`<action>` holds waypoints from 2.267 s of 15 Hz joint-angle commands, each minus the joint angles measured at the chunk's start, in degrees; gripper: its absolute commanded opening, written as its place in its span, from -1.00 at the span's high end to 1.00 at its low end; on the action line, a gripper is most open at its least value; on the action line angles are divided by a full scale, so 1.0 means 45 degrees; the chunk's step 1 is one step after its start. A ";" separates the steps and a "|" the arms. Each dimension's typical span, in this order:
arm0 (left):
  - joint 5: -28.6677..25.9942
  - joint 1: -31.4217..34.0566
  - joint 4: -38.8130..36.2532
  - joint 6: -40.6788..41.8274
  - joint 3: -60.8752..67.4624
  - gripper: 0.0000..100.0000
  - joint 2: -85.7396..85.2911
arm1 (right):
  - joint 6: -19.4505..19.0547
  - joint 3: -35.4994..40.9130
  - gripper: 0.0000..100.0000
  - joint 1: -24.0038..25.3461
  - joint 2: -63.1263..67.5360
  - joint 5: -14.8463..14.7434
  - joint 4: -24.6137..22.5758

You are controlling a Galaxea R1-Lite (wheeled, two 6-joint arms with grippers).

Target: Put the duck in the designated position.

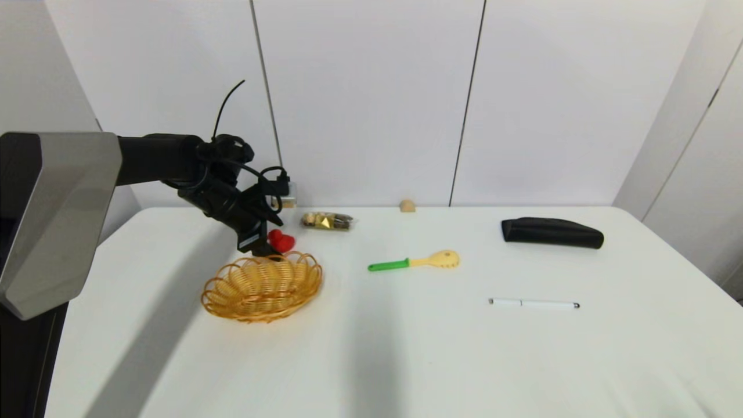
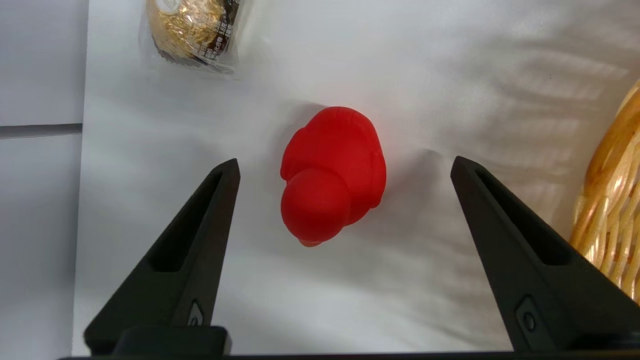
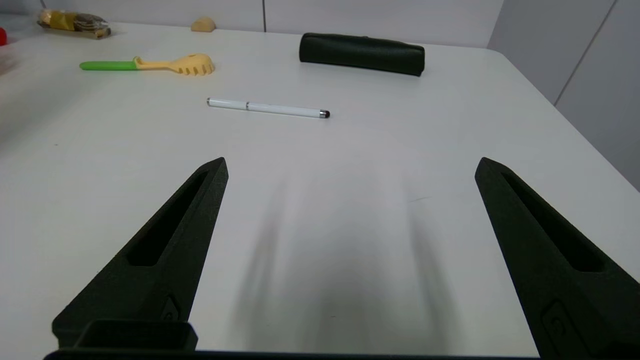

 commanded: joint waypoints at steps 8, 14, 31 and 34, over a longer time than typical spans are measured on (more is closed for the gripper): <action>0.0407 0.0757 -0.0376 -0.0536 0.0174 -1.00 -0.3937 | -0.0009 0.0098 -1.00 0.0000 0.0016 0.0007 -0.0004; 0.0817 0.0757 -0.0512 -0.3173 0.2714 -1.00 -0.8468 | -0.0009 0.0098 -1.00 0.0000 0.0016 0.0007 -0.0004; 0.3200 0.2788 -0.7407 -1.0868 2.0624 -1.00 -2.4855 | -0.0009 0.0117 -1.00 0.0000 0.0016 0.0007 -0.0004; 0.3395 0.2651 -0.7407 -1.1161 2.1717 -1.00 -2.6574 | -0.0009 0.0098 -1.00 0.0000 0.0016 0.0007 -0.0004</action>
